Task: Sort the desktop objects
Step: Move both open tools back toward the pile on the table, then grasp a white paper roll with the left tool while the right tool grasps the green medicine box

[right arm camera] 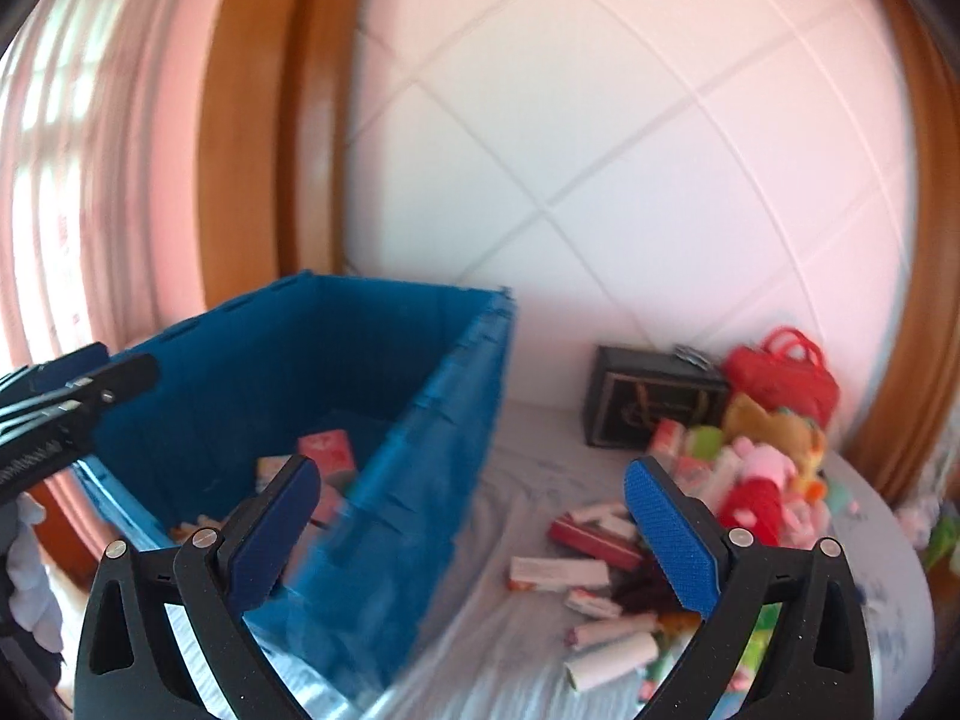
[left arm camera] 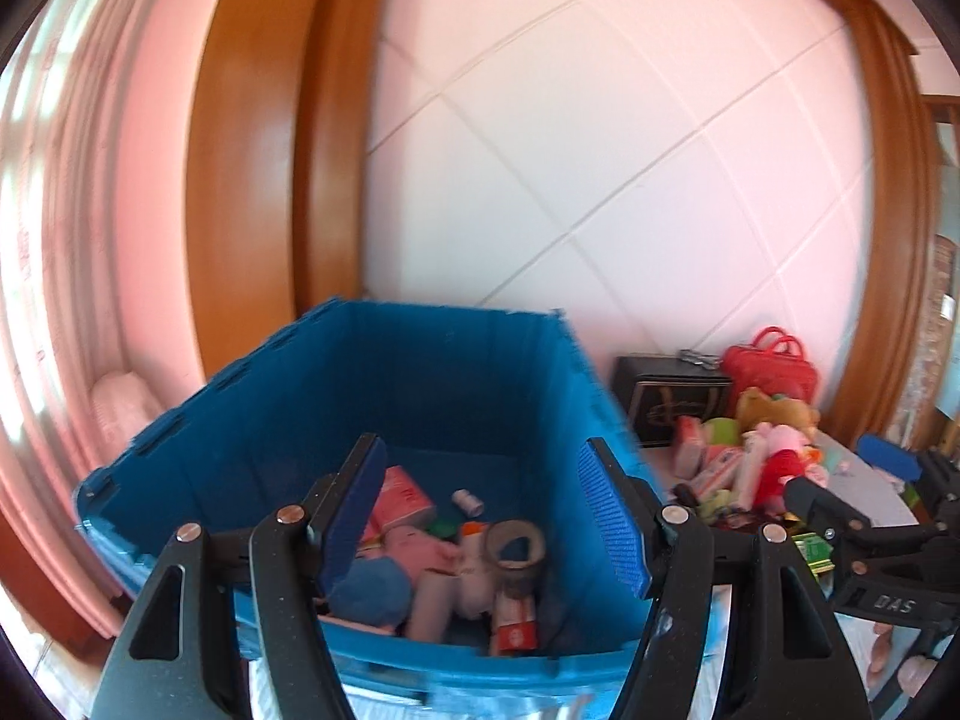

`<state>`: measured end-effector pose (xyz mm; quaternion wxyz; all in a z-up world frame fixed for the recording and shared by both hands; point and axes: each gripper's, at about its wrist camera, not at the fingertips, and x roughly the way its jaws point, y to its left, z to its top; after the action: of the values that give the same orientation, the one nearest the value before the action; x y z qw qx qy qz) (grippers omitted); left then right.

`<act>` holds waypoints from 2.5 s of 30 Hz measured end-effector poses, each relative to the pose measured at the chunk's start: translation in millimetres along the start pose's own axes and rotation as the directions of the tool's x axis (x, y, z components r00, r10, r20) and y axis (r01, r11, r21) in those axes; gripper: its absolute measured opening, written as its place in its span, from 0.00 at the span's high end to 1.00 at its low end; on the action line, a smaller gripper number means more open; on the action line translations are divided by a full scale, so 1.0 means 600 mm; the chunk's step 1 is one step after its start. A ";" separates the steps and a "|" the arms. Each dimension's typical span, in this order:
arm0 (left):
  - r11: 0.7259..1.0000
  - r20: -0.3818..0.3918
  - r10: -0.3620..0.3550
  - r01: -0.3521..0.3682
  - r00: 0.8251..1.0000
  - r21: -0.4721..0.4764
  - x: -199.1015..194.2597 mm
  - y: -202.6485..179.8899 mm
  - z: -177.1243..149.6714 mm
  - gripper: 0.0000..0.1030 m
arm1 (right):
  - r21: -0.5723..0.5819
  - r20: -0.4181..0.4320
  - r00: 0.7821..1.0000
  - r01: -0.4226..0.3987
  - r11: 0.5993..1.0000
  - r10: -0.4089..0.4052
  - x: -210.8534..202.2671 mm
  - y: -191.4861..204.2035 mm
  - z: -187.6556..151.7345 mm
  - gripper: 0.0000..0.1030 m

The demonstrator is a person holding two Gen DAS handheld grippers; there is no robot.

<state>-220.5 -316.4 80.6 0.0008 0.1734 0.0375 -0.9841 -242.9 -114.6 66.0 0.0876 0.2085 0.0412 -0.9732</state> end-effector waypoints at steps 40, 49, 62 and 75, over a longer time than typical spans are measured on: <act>0.881 -0.678 -0.205 0.434 0.706 0.187 0.438 -0.480 -0.429 0.36 | 0.271 -0.572 0.818 0.255 0.928 -0.058 0.158 -0.466 -0.385 0.19; 0.933 -0.700 -0.205 0.352 0.684 0.070 0.419 -0.427 -0.454 0.51 | 0.232 -0.640 0.767 0.240 0.942 -0.038 0.240 -0.416 -0.424 0.07; 0.977 -0.683 -0.157 0.212 0.713 -0.004 0.394 -0.338 -0.464 0.52 | 0.223 -0.638 0.765 0.076 0.972 0.087 0.255 -0.353 -0.436 0.54; 0.971 -0.688 -0.193 0.237 0.699 -0.032 0.385 -0.342 -0.472 0.53 | 0.361 -0.646 0.731 0.040 0.932 0.218 0.288 -0.318 -0.465 0.26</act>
<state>-343.9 -88.4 -248.2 -0.1333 0.5193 0.0260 -0.8437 -322.6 78.6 -251.1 0.0753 0.5617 -0.1141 -0.8160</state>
